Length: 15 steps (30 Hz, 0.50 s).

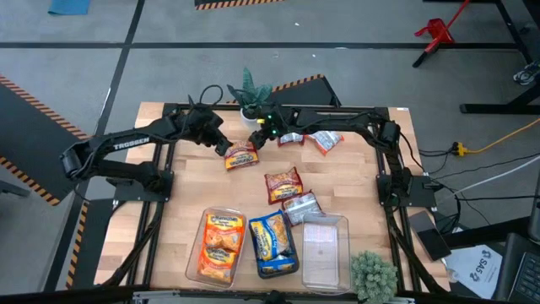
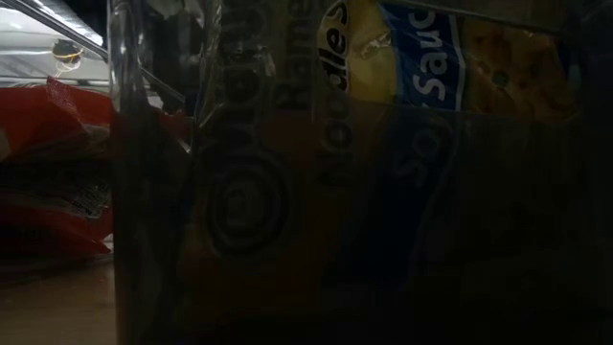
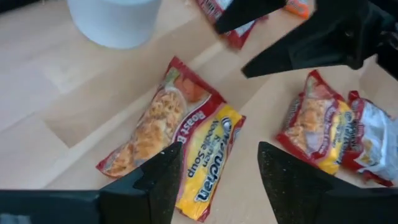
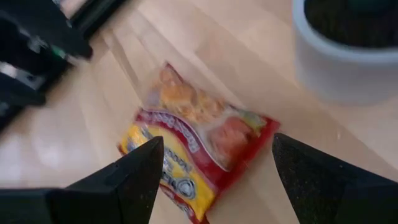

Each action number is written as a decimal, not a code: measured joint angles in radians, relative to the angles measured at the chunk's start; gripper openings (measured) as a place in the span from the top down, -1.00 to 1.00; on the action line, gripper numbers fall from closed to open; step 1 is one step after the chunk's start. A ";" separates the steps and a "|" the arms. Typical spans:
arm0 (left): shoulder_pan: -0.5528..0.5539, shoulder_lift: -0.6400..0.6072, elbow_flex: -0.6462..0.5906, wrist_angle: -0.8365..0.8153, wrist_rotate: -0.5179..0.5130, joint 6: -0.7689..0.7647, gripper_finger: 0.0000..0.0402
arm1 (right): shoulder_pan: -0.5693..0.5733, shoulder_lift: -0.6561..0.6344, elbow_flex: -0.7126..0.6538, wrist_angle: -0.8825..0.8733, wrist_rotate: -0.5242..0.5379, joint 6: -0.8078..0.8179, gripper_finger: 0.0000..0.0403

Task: Sort Maruchan noodles
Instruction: Put the red noodle pack into the right transparent bin

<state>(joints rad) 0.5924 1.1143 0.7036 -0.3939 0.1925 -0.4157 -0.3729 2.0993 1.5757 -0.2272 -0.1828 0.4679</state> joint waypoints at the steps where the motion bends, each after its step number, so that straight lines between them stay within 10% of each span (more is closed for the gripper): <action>1: 0.005 0.014 0.000 -0.001 0.001 0.000 -0.05 | -0.001 0.002 -0.001 -0.014 -0.006 0.000 -0.41; 15: 0.148 0.124 -0.041 0.108 0.079 -0.061 -0.14 | 0.001 0.067 -0.001 -0.001 0.057 0.025 -0.41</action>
<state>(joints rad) 0.7404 1.2381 0.6627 -0.2857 0.2715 -0.4770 -0.3722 2.1660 1.5748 -0.2279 -0.1263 0.4934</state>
